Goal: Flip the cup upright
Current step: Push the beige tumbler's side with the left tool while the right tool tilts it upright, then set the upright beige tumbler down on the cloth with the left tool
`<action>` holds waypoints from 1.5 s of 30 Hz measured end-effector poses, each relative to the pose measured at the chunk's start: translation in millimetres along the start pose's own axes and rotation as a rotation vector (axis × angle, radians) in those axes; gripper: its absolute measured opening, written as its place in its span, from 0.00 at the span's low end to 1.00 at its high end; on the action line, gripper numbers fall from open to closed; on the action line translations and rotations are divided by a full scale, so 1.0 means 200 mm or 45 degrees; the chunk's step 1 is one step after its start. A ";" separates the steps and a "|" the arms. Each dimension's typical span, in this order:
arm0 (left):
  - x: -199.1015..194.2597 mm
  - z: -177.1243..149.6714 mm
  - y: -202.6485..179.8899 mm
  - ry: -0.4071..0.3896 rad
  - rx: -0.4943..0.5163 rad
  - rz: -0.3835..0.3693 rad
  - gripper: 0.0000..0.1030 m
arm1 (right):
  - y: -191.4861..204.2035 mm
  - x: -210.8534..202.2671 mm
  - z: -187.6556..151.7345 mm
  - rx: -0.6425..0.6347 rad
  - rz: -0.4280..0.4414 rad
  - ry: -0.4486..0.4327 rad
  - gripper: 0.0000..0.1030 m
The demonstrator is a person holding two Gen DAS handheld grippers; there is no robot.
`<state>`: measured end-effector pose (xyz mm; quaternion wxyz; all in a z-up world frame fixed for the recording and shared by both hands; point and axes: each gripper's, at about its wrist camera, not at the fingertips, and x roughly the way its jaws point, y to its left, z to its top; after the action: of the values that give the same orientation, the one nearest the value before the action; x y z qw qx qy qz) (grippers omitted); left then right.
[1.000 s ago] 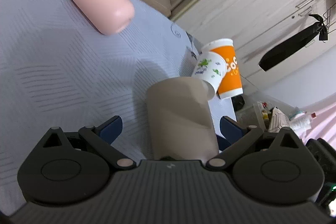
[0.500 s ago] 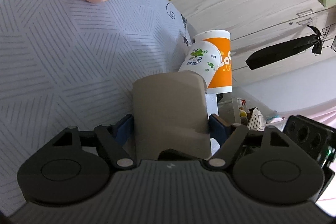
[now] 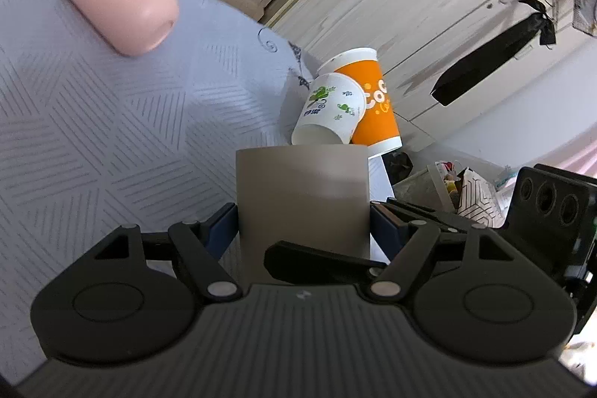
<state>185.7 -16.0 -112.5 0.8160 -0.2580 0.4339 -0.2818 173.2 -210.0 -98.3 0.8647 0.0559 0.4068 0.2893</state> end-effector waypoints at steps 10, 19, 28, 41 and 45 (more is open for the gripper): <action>-0.16 -0.05 -0.12 -0.162 0.313 0.061 0.73 | 0.15 -0.05 -0.06 -0.241 -0.038 -0.224 0.81; -0.17 -0.01 -0.13 -0.194 0.503 0.166 0.73 | 0.23 0.03 -0.07 -0.436 -0.121 -0.326 0.80; -0.11 0.02 -0.17 -0.257 0.649 0.220 0.73 | 0.23 0.09 -0.09 -0.570 -0.249 -0.498 0.80; -0.03 0.01 -0.17 -0.241 0.704 0.256 0.74 | 0.17 0.16 -0.10 -0.503 -0.275 -0.506 0.80; -0.03 -0.02 -0.19 -0.262 0.710 0.261 0.74 | 0.17 0.15 -0.12 -0.496 -0.282 -0.507 0.80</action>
<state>170.3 -39.7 -86.7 0.9190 -0.0061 0.2788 -0.2787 154.9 -169.0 -123.2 0.9482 -0.1001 0.1697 0.2491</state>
